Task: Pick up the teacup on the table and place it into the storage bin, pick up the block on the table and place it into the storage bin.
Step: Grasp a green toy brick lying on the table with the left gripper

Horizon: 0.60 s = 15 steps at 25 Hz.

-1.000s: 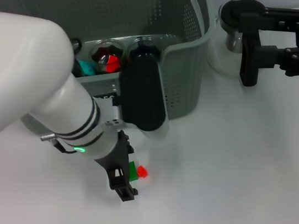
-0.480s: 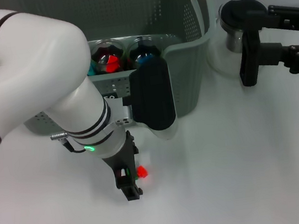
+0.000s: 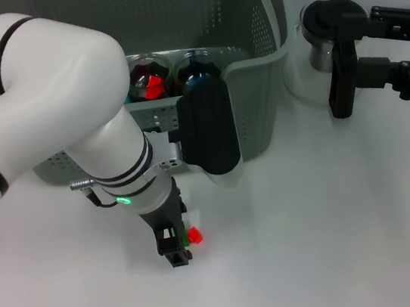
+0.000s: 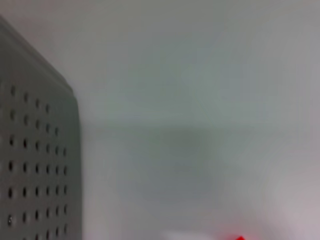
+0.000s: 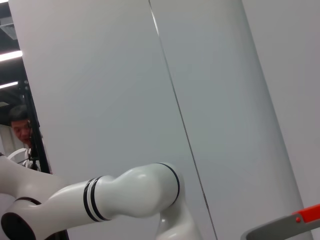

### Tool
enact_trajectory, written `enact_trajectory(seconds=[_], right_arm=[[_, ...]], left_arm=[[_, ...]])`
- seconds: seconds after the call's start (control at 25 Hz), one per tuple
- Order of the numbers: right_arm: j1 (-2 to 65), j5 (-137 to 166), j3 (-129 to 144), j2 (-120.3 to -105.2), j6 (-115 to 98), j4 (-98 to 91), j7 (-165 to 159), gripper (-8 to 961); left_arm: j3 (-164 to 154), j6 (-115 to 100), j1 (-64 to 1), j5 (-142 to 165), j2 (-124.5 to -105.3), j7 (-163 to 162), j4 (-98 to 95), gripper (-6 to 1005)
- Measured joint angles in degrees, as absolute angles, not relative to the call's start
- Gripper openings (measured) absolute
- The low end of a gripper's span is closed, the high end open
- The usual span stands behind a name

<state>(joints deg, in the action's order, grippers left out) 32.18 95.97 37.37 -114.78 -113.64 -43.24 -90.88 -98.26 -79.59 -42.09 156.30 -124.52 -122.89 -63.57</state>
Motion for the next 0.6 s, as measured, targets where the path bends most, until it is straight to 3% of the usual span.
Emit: enact_trajectory(seconds=[0.24, 0.6], right_arm=[[32.08, 95.97, 37.35, -114.79, -113.64, -43.24, -90.8, 866], [31.74, 95.62, 37.08, -114.78, -113.64, -43.25, -90.06, 866]], left_arm=[[-98.09, -79.49, -42.62, 156.39, -124.54, -123.3, -63.21, 766], [-98.37, -79.93, -43.21, 156.91, -124.51, -123.98, -63.06, 702]])
